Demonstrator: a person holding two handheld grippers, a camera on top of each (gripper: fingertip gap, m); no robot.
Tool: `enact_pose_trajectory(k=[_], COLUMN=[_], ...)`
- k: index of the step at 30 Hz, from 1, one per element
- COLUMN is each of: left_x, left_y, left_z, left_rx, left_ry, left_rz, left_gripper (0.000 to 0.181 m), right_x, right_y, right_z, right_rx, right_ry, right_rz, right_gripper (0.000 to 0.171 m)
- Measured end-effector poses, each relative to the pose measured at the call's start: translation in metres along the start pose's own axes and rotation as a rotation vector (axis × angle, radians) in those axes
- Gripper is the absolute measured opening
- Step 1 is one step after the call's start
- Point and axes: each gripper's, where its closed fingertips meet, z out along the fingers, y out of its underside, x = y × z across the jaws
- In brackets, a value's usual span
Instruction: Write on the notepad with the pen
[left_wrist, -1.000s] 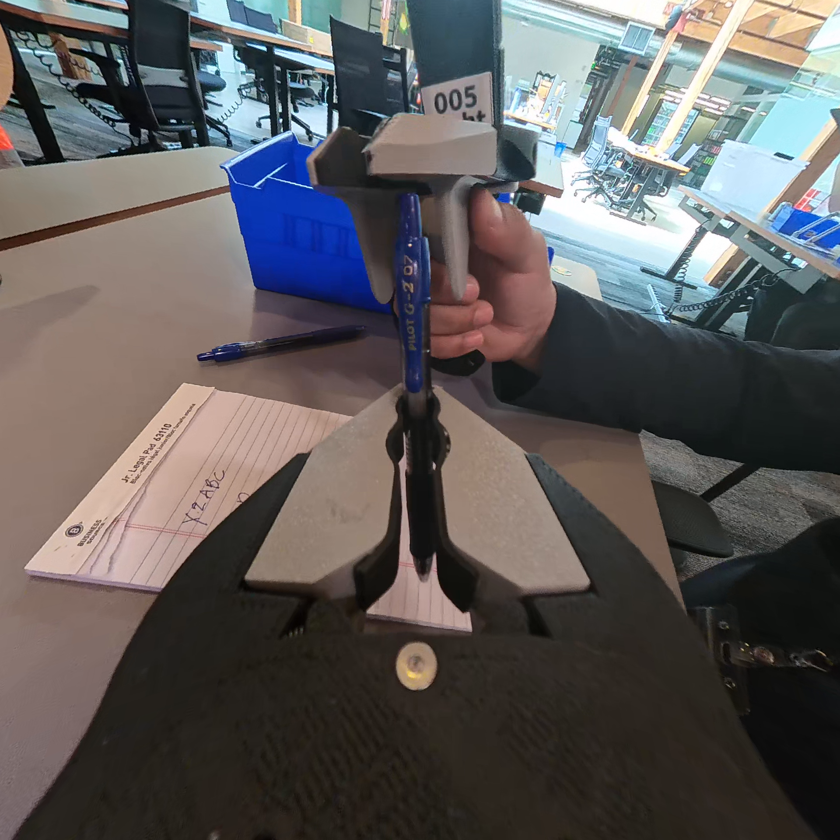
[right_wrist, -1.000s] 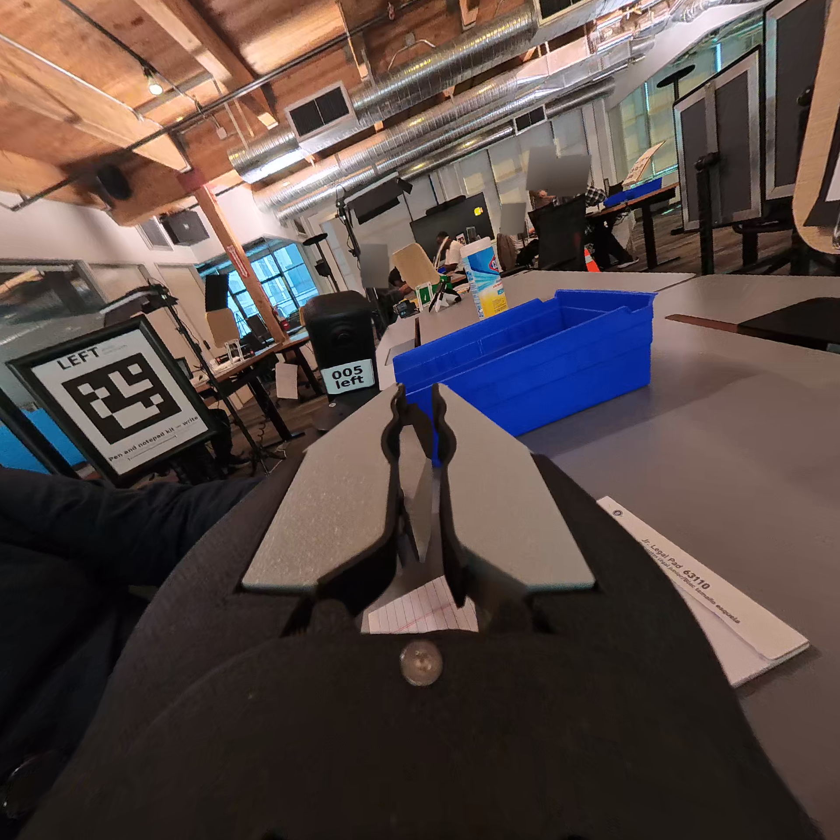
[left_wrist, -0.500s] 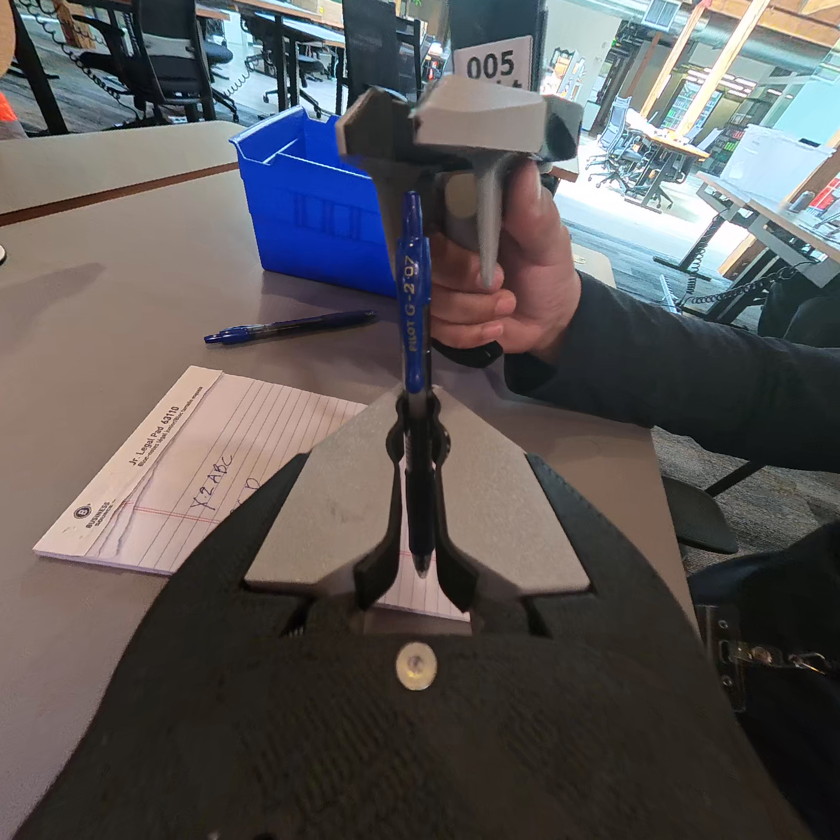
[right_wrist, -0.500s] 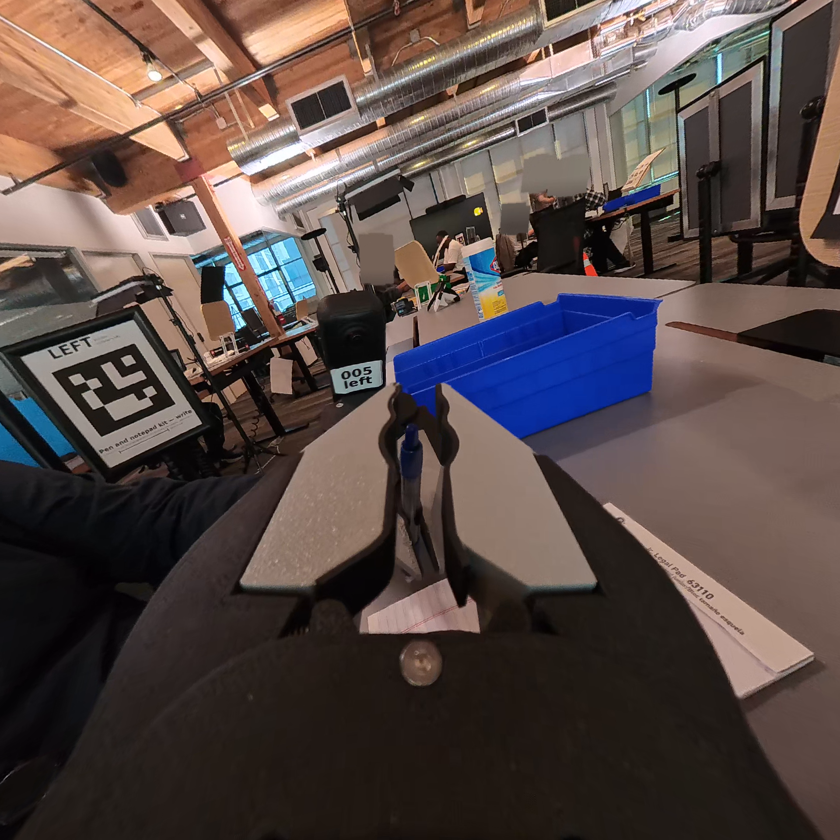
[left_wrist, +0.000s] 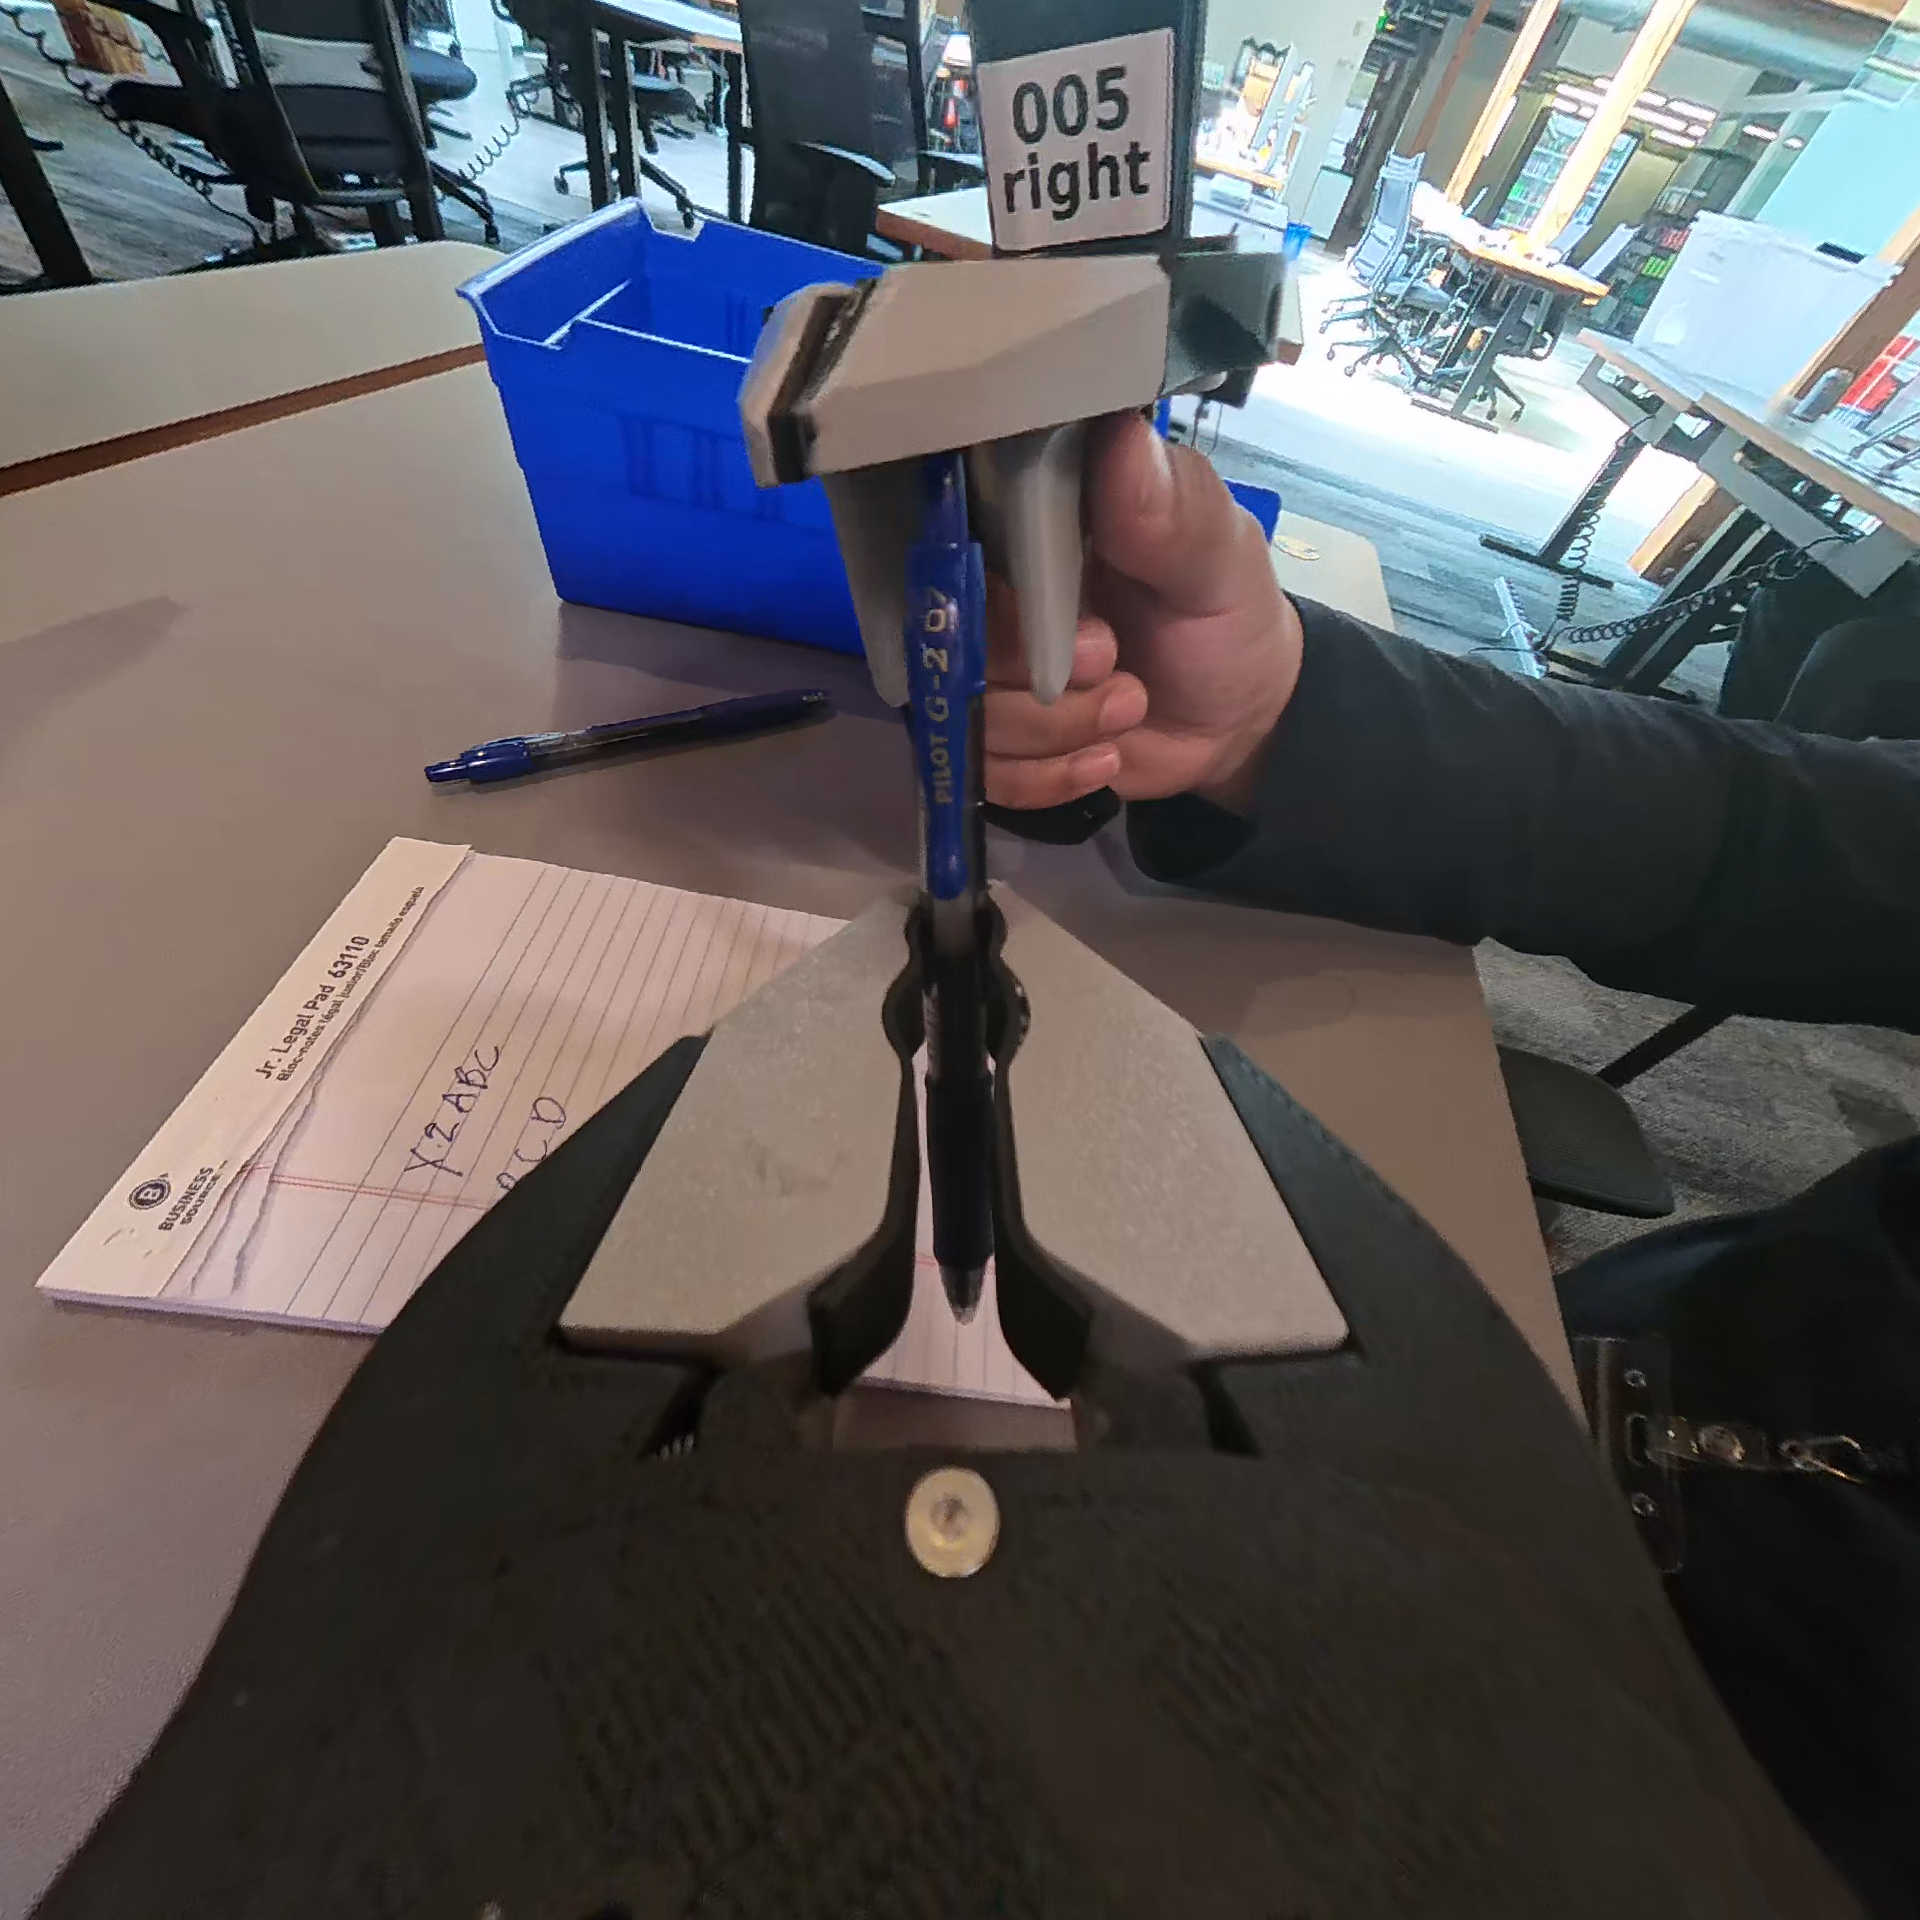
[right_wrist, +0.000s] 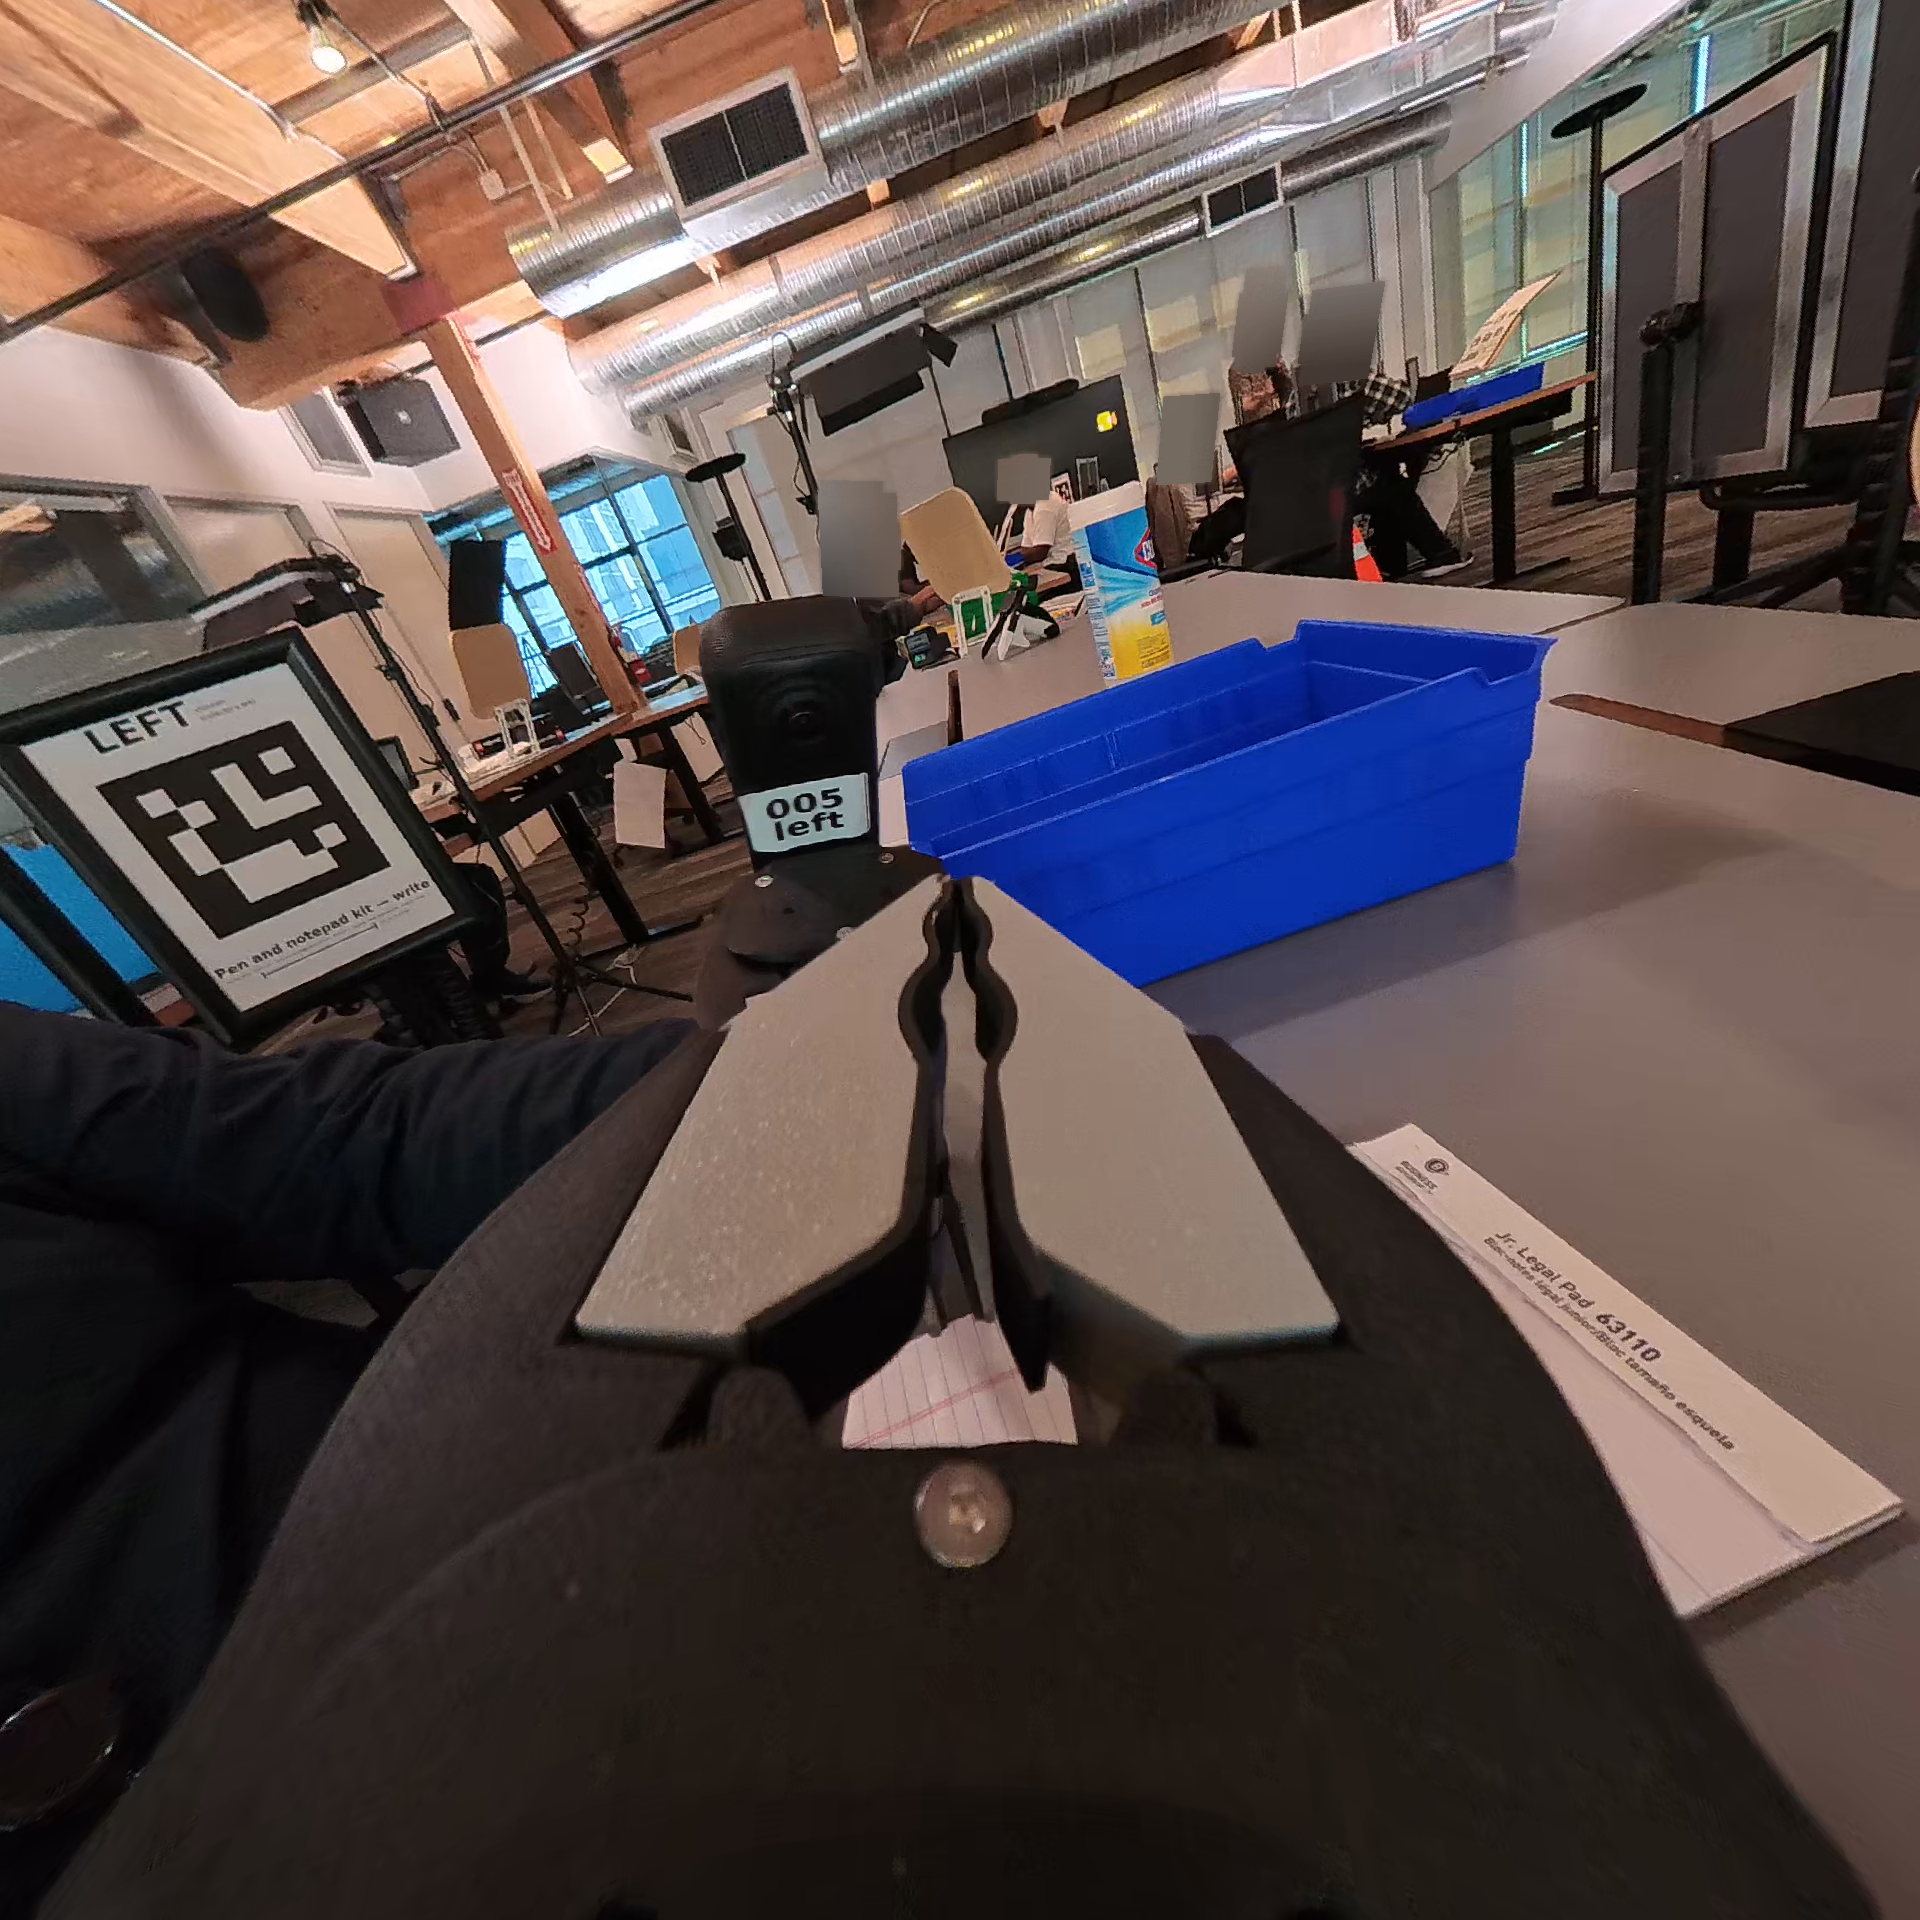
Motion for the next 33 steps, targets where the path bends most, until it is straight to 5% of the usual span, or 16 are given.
enact_pose_trajectory(k=[10, 30, 33], left_x=[0.011, -0.003, -0.010], left_y=[-0.005, -0.018, -0.020], left_z=[-0.003, -0.014, -0.019], left_rx=[0.028, 0.097, 0.117], left_ry=[0.087, 0.015, 0.002], left_rz=[-0.042, -0.044, -0.084], left_gripper=[0.002, 0.002, 0.002], right_x=[-0.009, 0.002, 0.001], right_y=[-0.002, -0.010, -0.010], right_z=[0.004, -0.002, -0.003], right_rx=[0.048, 0.084, 0.076], right_ry=[-0.070, -0.020, -0.022], right_rz=[0.055, 0.082, 0.074], right_gripper=[0.000, 0.000, 0.020])
